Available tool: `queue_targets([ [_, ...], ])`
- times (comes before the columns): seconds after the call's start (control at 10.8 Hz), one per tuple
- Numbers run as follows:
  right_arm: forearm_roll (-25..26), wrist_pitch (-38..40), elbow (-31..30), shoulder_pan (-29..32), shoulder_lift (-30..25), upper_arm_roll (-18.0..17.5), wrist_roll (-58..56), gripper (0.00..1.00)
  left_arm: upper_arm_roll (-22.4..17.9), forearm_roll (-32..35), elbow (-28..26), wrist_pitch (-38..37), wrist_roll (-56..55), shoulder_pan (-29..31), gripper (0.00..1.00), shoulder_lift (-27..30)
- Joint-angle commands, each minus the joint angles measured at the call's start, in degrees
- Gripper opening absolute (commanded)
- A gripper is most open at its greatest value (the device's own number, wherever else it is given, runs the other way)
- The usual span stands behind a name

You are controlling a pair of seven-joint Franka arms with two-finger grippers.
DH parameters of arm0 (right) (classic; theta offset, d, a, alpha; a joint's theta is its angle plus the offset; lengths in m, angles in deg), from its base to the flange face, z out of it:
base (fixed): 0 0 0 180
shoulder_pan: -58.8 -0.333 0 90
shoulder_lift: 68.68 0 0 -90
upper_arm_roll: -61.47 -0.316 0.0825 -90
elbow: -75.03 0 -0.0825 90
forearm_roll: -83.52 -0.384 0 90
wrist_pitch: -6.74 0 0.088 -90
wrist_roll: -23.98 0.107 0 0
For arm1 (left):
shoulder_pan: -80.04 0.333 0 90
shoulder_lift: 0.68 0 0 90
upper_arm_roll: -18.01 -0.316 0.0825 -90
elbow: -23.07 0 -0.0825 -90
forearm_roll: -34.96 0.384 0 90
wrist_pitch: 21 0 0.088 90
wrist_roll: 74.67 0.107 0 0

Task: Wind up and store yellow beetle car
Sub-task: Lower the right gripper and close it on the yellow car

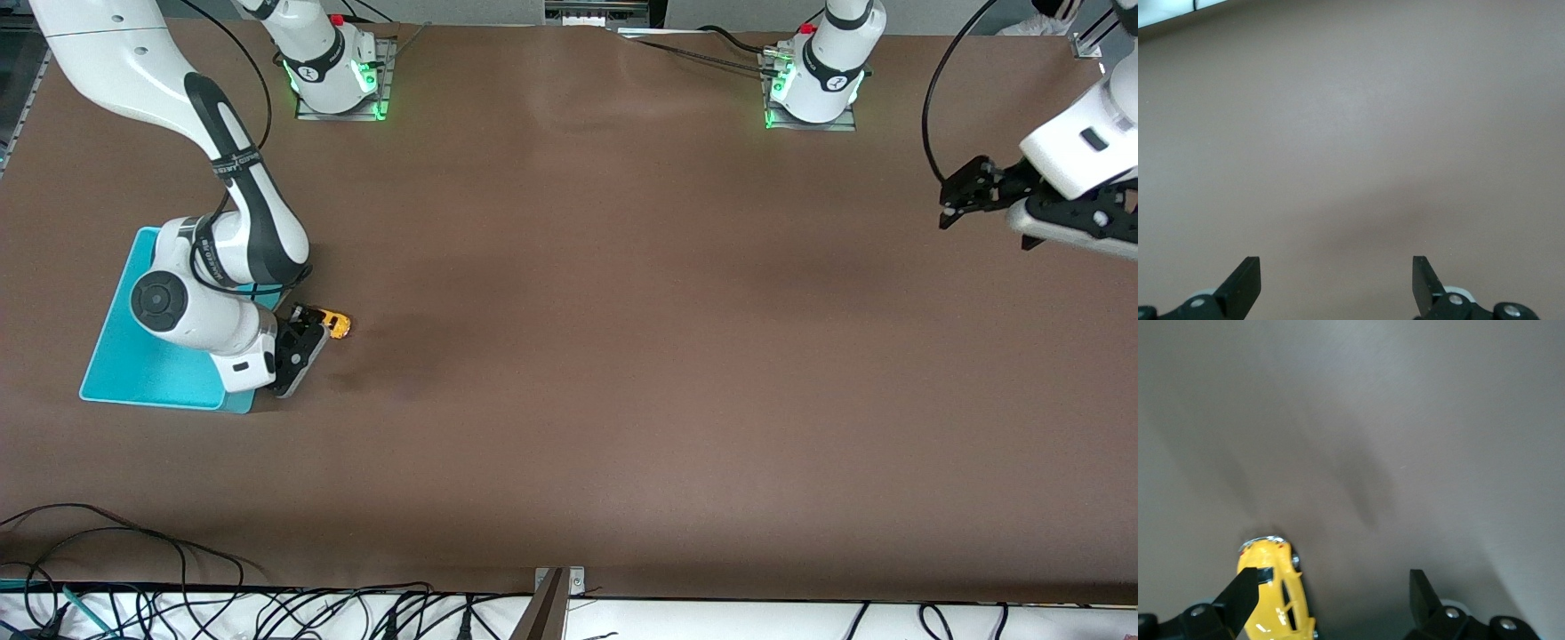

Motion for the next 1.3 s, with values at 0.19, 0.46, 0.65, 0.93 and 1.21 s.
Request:
queue_targets([
  [0.19, 0.7, -13.0, -16.9, 0.0, -6.9, 0.0, -0.8, 1.00, 1.7, -4.2, -1.9, -1.9, -9.8, 2.4, 1.00, 1.4],
  [0.46, 0.7, -15.5, -18.7, 0.0, -6.6, 0.0, -1.5, 1.00, 5.7, -3.3, -0.7, -4.3, -14.0, 4.8, 1.00, 1.4],
  [0.65, 0.7, -15.1, -18.7, 0.3, -7.5, 0.1, -4.4, 0.85, 5.6, -2.8, -0.7, -4.4, -14.4, 4.5, 1.00, 1.4],
  [0.93, 0.7, -13.1, -18.6, 0.8, -9.8, 0.1, -6.5, 0.30, 5.9, -2.7, 1.0, -4.5, -14.5, 4.6, 1.00, 0.3],
  [1.21, 0.6, -13.2, -18.7, 0.9, -9.5, 0.1, -6.8, 0.10, 6.2, -2.6, 2.8, -6.3, -14.4, 4.1, 1.00, -0.7],
])
